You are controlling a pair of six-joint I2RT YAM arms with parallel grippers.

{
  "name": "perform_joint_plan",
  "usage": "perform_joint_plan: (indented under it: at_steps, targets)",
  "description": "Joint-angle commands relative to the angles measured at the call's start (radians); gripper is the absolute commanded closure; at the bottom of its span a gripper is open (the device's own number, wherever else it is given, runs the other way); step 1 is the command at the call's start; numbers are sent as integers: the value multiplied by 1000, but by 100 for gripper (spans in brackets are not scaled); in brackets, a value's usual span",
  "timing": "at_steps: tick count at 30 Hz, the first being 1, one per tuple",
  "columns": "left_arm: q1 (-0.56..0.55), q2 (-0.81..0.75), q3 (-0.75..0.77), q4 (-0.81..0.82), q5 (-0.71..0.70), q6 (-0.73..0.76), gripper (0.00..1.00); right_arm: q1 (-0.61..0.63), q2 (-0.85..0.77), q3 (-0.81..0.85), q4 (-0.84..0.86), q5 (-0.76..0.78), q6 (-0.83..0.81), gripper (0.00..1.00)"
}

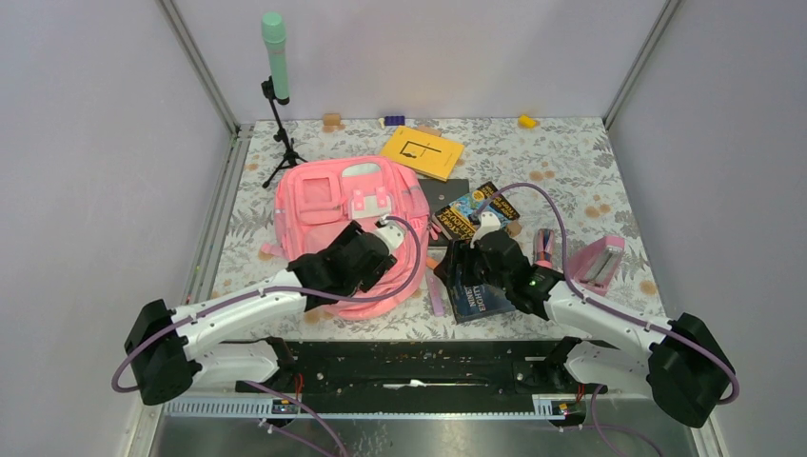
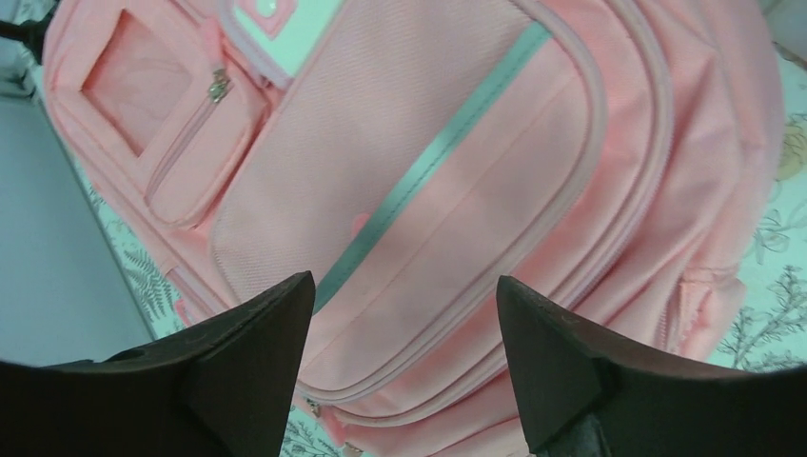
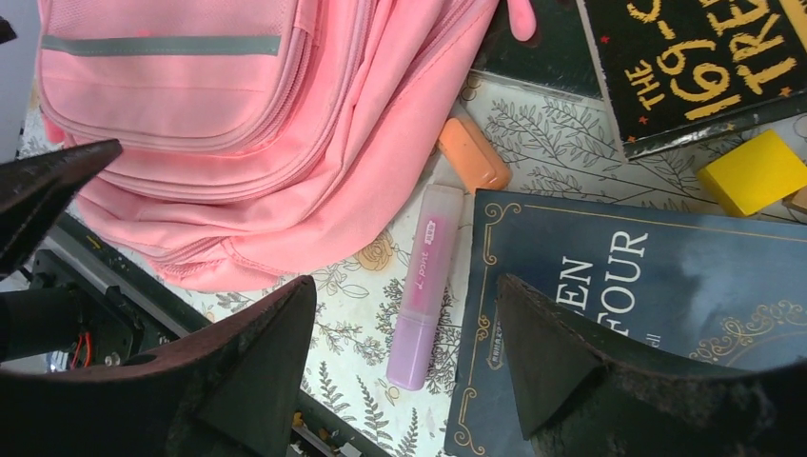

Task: Pack the student bag
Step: Adjust the student bag at the center of the board.

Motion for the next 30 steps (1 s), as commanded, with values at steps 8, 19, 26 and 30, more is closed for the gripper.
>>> perform_joint_plan:
  at_steps: [8,19,26,30]
  targets:
    - [-38,114,17,12,64,8,17,-4,16,11,60,-61,23,25]
    - [-46,167,43,22,-167,-34,48,-3,51,11,69,-100,34,31]
    - [-46,120,31,48,-161,-41,52,-3,82,19,85,-129,47,33]
    - [-46,105,31,51,-155,-44,54,-2,86,26,75,-128,42,35]
